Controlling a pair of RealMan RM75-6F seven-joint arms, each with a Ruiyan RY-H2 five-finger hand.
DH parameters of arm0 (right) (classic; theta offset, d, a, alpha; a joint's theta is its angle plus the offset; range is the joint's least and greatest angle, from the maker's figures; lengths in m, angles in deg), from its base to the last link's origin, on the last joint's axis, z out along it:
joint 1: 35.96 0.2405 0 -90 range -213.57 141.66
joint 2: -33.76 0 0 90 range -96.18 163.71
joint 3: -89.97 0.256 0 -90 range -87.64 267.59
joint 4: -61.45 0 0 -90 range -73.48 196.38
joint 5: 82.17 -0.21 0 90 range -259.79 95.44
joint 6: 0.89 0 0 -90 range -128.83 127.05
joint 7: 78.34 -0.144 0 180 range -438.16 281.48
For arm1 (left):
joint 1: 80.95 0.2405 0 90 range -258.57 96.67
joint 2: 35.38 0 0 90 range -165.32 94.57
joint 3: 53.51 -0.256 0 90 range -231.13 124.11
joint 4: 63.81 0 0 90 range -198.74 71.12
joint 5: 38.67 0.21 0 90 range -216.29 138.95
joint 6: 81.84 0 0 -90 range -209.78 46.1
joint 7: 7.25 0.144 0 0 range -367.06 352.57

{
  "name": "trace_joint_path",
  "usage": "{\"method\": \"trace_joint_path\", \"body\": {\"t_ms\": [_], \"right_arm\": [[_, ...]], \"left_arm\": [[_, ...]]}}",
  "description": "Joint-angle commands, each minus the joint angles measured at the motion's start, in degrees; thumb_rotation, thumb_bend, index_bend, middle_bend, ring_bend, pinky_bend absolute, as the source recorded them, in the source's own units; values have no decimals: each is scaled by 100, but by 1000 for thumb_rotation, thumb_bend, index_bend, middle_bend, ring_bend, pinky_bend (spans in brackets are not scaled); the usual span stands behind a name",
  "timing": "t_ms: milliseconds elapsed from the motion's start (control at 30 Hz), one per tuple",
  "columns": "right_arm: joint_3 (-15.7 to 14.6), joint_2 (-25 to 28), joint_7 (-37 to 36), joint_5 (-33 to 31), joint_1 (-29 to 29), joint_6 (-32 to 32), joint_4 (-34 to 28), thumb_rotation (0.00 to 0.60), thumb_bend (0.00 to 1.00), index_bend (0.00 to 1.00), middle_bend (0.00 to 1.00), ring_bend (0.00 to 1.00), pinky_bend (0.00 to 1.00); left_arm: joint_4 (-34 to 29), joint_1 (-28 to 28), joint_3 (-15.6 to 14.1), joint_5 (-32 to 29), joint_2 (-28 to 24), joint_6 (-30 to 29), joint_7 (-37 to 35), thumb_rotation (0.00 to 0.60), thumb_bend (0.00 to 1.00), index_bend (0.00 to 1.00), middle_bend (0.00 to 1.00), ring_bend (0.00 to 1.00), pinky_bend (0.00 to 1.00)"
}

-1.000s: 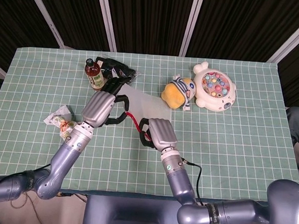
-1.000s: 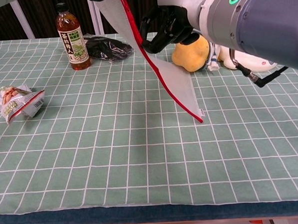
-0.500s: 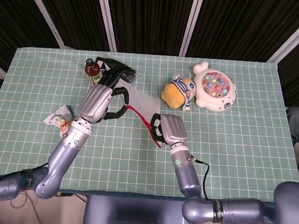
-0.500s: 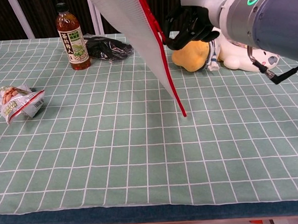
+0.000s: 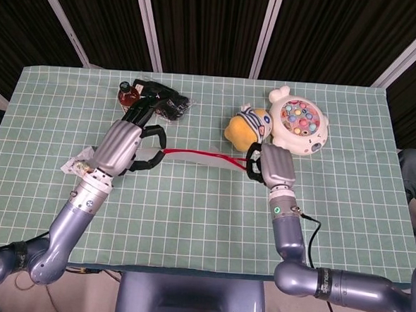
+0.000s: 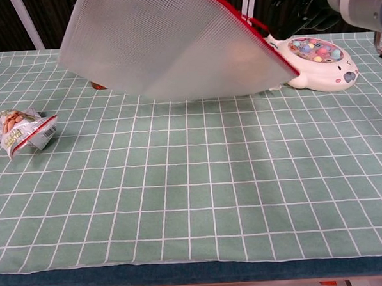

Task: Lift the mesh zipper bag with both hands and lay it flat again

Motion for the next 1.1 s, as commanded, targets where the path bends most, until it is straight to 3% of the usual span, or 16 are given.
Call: {"method": "trace_joint_path", "body": {"t_ms": [33, 467, 1100], "right_arm": [[26, 102, -44, -31, -64, -42, 33, 600, 577, 580, 1000, 1000, 1000], [100, 429, -161, -94, -239, -56, 151, 600, 577, 580, 1000, 1000, 1000], [159, 495, -152, -239, -314, 71, 398, 600, 577, 580, 1000, 1000, 1000]], "left_arm": [[-9, 37, -40, 52, -35, -2, -43, 600, 382, 614, 65, 0, 0], [-104, 189, -217, 312, -146, -19, -192, 600, 382, 614, 68, 0, 0], [-203, 354, -404, 651, -223, -39, -378, 600, 382, 614, 70, 0, 0]]}}
